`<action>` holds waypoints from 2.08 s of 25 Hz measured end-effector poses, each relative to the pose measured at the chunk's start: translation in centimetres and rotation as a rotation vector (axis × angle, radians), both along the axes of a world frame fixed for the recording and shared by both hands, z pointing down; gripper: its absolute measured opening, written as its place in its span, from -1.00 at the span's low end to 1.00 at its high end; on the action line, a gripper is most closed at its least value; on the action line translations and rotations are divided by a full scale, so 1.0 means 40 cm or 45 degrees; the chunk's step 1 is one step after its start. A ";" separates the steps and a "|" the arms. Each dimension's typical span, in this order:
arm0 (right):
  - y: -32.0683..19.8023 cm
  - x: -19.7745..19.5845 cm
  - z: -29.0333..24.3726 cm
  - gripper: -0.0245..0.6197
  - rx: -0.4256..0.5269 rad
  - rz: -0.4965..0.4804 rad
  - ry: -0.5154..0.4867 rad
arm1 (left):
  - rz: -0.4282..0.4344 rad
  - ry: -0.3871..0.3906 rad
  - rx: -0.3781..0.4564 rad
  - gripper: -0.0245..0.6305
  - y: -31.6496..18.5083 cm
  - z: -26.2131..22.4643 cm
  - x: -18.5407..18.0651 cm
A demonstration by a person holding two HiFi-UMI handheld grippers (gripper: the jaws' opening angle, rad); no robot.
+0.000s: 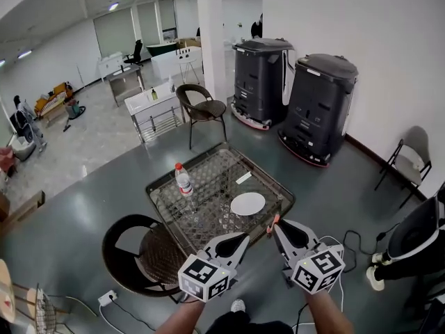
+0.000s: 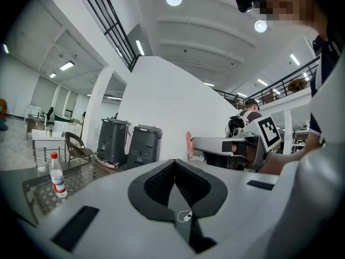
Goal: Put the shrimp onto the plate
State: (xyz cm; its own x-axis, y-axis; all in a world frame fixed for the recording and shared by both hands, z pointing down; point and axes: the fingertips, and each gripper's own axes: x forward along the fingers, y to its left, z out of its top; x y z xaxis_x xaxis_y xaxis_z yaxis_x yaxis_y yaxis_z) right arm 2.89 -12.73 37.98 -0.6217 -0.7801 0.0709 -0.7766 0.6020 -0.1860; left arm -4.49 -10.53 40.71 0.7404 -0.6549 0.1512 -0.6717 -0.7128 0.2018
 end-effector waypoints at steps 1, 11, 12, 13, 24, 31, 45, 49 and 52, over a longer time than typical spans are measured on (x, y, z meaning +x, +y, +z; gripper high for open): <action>-0.014 -0.005 -0.003 -0.76 -0.003 0.001 0.009 | 0.002 0.004 0.001 -0.90 -0.015 -0.003 -0.005; -0.113 -0.040 -0.028 -0.76 0.012 -0.008 0.073 | -0.016 0.023 -0.007 -0.90 -0.105 -0.001 -0.060; -0.124 -0.041 -0.026 -0.76 0.011 -0.012 0.074 | -0.023 0.022 -0.008 -0.90 -0.114 0.002 -0.063; -0.135 -0.042 -0.023 -0.76 0.010 -0.018 0.074 | -0.032 0.020 -0.010 -0.90 -0.123 0.006 -0.066; -0.338 -0.065 0.031 -0.76 0.008 -0.194 0.061 | -0.185 -0.043 -0.038 -0.90 -0.284 0.062 -0.077; -0.493 -0.073 0.066 -0.76 -0.017 -0.352 0.065 | -0.297 -0.081 -0.070 -0.90 -0.420 0.098 -0.045; -0.708 -0.075 0.186 -0.76 -0.092 -0.528 0.150 | -0.490 -0.116 -0.102 -0.90 -0.593 0.161 -0.029; -0.741 -0.095 0.260 -0.76 -0.121 -0.566 0.225 | -0.522 -0.126 -0.132 -0.90 -0.621 0.208 -0.037; -0.756 -0.100 0.343 -0.76 -0.187 -0.592 0.272 | -0.541 -0.135 -0.165 -0.90 -0.639 0.259 -0.037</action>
State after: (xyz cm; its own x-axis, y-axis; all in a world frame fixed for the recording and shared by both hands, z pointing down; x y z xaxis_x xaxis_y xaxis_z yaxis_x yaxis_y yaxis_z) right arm -1.13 -42.96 51.69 -0.8592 -0.3980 0.3215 -0.4638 0.8712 -0.1608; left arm -5.98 -36.10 51.09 0.3862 -0.8679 0.3123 -0.9208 -0.3431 0.1853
